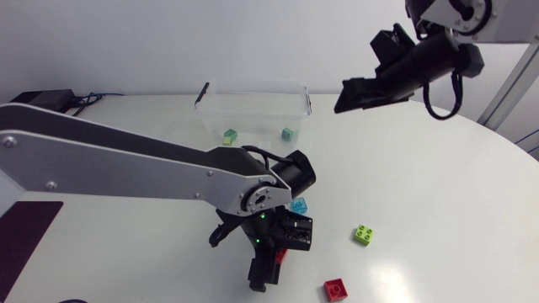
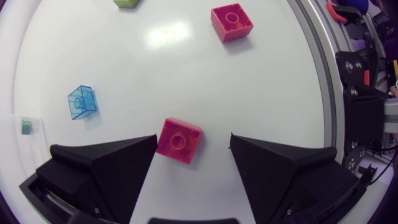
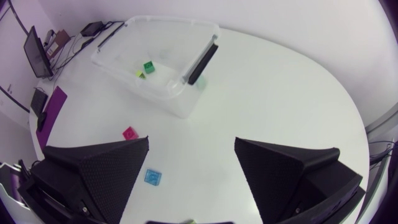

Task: Place the duplo bricks in the container

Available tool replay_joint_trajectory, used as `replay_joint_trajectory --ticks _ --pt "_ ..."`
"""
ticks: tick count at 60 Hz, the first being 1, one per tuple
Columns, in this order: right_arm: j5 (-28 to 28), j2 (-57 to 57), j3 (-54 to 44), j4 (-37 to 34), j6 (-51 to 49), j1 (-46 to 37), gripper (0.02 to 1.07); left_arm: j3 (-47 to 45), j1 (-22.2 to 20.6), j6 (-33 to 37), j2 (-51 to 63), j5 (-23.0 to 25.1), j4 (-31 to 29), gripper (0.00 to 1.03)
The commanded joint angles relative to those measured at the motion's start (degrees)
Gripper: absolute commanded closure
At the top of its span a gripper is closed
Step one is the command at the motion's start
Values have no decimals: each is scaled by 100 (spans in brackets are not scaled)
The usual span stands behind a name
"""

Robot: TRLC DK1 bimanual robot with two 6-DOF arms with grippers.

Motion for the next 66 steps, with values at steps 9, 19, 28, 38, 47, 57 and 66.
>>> replay_joint_trajectory --ticks 9,19,28,38,47,57,66 --pt "-34 -842 -1907 611 -258 15 7 303 -60 211 344 -26 -163 29" --pt "-34 -956 -2716 681 -715 -55 7 374 -60 238 441 -35 -313 60" --pt "-34 -1017 -3217 752 -1128 -73 7 426 20 176 415 -26 -357 62" --pt "-34 -991 -3568 822 -1980 -284 7 400 169 -35 46 0 -409 62" --pt "54 -1026 -3814 848 -2376 -345 7 294 389 -158 -368 167 -409 63" --pt "274 -929 -4157 971 -2525 -284 7 242 582 -175 -693 193 -401 63" --pt "440 -736 -4333 1129 -2692 -266 7 540 890 -246 -956 193 -409 63"
